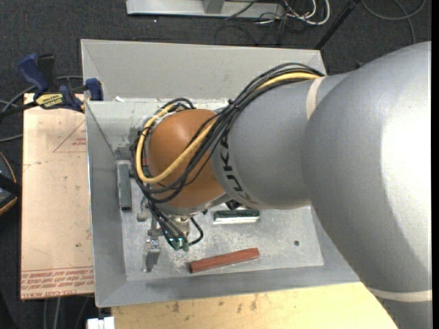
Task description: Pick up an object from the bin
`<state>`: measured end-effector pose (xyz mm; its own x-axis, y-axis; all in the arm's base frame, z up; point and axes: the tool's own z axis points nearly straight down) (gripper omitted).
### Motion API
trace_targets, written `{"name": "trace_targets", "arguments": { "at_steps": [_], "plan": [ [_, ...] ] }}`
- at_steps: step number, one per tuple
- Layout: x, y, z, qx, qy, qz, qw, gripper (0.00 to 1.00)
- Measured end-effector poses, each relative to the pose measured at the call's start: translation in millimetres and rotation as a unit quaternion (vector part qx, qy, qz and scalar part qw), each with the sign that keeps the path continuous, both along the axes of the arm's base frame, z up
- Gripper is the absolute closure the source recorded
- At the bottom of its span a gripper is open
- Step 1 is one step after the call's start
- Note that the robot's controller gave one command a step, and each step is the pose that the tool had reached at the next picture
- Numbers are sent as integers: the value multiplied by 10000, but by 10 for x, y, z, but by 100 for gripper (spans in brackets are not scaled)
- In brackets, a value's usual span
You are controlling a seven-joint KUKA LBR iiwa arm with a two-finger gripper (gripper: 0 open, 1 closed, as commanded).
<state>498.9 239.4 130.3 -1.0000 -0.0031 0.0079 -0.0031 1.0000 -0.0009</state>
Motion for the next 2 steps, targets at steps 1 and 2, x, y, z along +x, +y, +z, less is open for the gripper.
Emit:
{"name": "trace_targets", "arguments": {
  "at_steps": [1,2],
  "plan": [
    [25,-9,37,8,-34,-17,10000,0],
    [-53,-317,-539,43,-94,76,9999,100]
  ]
}}
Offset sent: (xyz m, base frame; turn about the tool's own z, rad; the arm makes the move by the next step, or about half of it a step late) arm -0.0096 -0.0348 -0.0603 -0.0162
